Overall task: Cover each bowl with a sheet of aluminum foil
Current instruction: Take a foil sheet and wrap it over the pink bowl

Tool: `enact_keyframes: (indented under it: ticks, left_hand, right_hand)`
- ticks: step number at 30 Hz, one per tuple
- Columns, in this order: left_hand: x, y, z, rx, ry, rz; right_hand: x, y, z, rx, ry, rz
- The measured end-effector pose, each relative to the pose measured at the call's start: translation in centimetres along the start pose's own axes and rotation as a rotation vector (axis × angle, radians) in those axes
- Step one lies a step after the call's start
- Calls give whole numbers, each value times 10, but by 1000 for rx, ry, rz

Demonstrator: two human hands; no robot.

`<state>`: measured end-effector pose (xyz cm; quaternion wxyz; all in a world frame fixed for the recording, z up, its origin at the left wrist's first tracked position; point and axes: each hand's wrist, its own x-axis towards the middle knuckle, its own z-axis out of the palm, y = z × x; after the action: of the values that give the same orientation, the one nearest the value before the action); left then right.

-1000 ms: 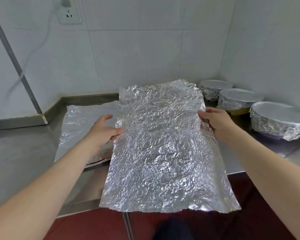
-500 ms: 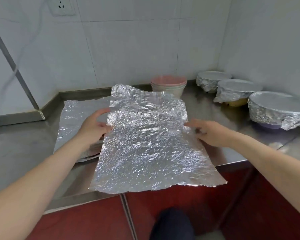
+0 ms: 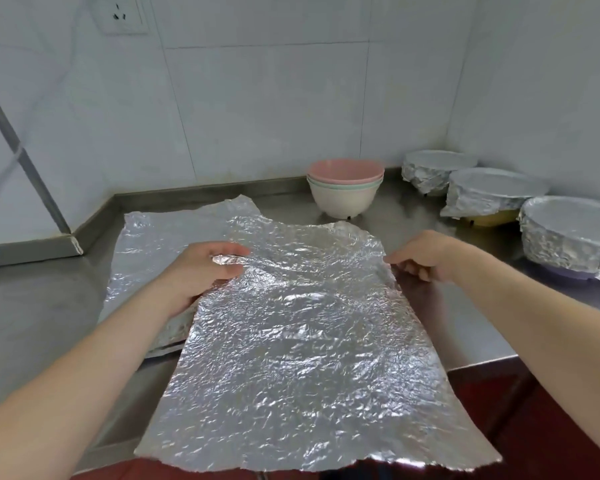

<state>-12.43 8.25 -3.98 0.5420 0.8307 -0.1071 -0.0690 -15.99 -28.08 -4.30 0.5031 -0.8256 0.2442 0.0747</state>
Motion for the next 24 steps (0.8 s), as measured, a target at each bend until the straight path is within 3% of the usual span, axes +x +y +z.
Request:
enact_keyframes:
  ticks: [4,8,11,16,24]
  left_hand:
    - [-13,13,-15,-56,5,59]
    - [-30,36,-40,-39,11,157]
    - [-42,49,-56,-44,45,202]
    - [-46,52,-82,-137,103,193]
    - [-17,72,-116,-38,307,223]
  right_hand:
    - [-5,-2,0,112,-42,47]
    - [-27,-12,10,316,-273,0]
    - [-48,-23,12,283,-386,-116]
    - [-68,-57,6,254,-297,-249]
    - [-71,-152,4,323,-128,-318]
